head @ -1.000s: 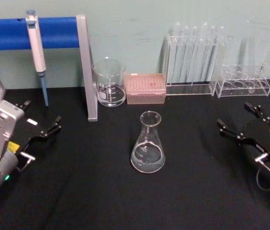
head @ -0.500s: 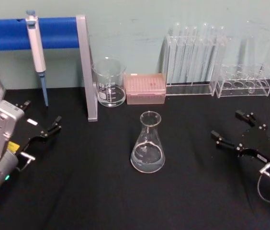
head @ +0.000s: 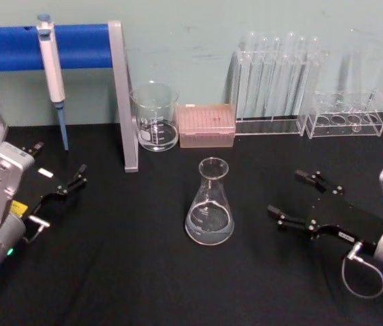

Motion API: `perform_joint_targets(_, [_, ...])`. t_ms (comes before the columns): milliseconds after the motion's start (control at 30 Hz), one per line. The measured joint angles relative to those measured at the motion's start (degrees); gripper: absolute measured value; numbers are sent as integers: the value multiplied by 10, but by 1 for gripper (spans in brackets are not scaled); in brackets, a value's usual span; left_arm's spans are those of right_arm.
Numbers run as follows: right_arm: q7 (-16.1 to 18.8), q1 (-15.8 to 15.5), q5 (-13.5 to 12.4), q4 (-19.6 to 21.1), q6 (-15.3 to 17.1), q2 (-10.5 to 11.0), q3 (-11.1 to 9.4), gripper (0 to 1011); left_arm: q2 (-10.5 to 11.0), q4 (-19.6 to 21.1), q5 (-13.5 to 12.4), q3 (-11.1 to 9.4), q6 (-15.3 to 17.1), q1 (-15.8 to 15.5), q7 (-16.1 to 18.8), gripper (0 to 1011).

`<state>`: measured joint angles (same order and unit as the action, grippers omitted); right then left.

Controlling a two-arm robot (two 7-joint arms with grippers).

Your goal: Grasp the erlenmeyer flask with one hand, shake it three times, then place it back.

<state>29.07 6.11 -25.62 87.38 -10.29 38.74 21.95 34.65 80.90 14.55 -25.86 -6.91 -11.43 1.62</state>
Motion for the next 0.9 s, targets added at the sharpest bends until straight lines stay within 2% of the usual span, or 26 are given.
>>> perform_joint_targets(433, [65, 40, 0, -34, 14, -40, 20, 1000, 0, 0, 0, 0, 0, 0, 0, 1001])
perform_joint_targets(900, [109, 86, -21, -88, 27, -81, 38, 1000, 0, 0, 0, 0, 0, 0, 0, 1001])
